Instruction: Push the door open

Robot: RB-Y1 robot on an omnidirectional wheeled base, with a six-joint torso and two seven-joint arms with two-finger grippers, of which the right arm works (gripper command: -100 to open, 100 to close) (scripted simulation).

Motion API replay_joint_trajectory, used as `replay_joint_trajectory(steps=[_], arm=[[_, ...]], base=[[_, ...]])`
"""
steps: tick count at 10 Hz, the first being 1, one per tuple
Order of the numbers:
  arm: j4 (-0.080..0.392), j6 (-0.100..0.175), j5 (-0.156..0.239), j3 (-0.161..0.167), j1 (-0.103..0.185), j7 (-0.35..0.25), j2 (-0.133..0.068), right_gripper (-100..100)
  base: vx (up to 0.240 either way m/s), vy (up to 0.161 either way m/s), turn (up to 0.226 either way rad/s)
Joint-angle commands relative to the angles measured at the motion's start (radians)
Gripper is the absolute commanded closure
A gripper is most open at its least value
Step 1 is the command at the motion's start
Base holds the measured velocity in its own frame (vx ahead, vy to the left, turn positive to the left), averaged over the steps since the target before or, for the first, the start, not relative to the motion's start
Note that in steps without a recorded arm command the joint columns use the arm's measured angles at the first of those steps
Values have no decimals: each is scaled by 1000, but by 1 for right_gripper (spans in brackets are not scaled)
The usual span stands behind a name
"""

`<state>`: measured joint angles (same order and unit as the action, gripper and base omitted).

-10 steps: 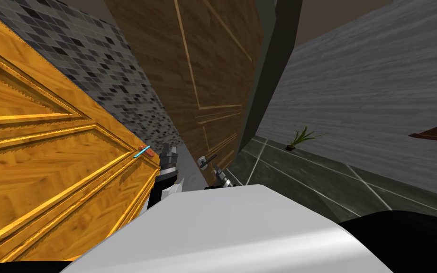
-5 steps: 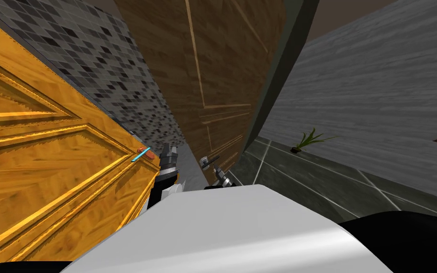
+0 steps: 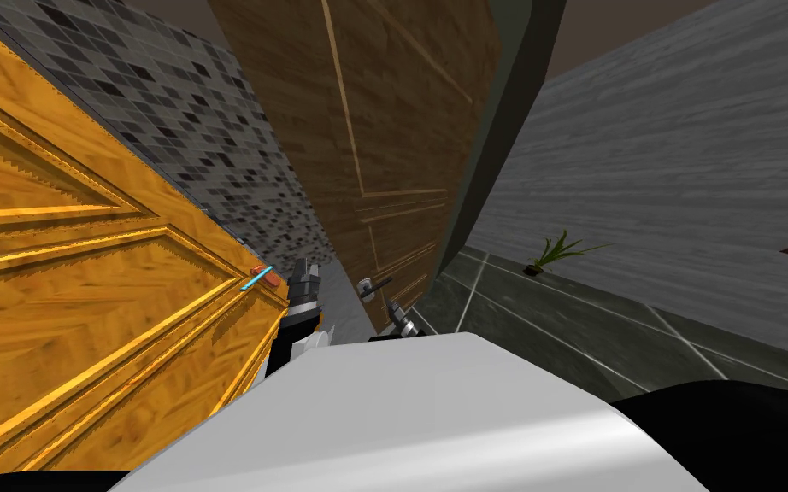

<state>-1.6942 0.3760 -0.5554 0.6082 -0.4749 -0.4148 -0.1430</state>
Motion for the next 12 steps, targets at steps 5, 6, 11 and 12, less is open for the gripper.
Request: replay_joint_trajectory(steps=[5, 6, 11, 12], arm=[[2, -2, 8, -36, -11, 16, 23, -100], [10, -7, 11, -40, -2, 20, 30, -100], [32, -30, 19, -49, 33, 29, 57, -100], [36, -34, 21, -50, 39, 31, 62, -100]], base=[[-120, 29, -120], [87, 71, 46], [189, 132, 28], [174, 113, 32]])
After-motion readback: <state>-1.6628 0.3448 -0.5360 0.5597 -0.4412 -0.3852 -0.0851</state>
